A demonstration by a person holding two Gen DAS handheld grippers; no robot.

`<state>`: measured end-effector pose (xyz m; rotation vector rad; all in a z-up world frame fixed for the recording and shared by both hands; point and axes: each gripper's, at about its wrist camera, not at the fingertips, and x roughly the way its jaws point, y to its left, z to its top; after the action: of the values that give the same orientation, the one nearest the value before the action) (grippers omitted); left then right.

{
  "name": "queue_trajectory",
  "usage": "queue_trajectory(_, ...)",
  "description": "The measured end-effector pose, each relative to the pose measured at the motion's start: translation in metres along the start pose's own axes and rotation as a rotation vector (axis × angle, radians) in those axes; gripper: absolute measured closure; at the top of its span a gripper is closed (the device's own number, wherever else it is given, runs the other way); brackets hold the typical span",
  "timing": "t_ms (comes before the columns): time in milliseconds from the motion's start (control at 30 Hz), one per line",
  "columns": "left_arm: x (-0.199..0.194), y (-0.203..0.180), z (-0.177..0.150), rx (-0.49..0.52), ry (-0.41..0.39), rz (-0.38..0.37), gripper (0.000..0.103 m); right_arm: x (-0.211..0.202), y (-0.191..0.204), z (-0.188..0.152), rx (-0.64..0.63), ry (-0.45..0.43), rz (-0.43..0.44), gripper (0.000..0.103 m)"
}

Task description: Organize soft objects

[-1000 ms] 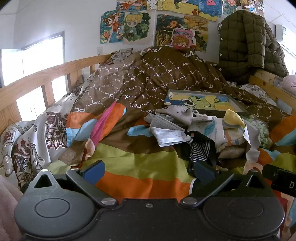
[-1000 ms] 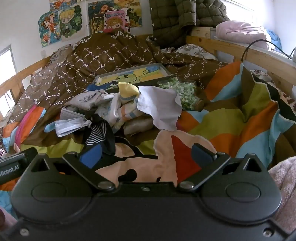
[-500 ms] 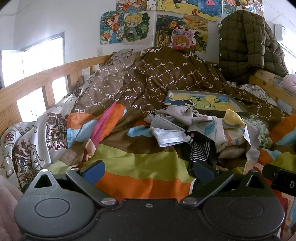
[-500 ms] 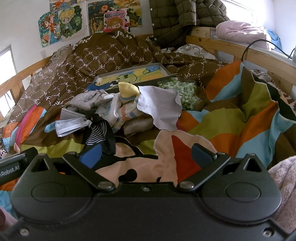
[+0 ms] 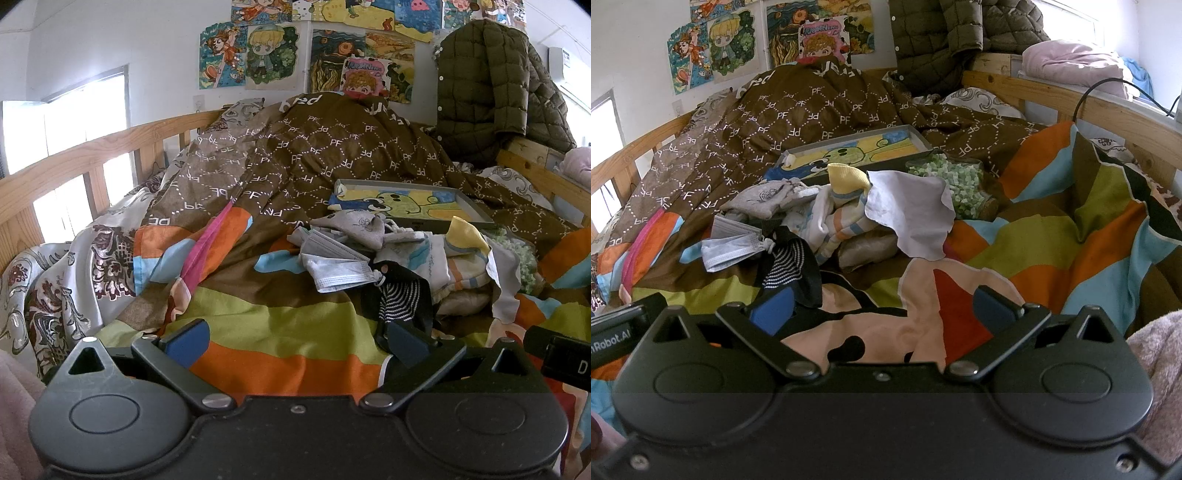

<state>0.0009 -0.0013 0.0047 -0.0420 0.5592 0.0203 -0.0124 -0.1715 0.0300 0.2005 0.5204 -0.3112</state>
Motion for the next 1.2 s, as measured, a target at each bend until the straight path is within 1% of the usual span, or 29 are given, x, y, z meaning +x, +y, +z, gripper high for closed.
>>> queue_trajectory(1200, 0.0000, -0.0006, -0.0009, 0.003, 0.000, 0.001, 0.001, 0.0028, -0.0005, -0.0022, 0.003, 0.005, 0.000, 0.000)
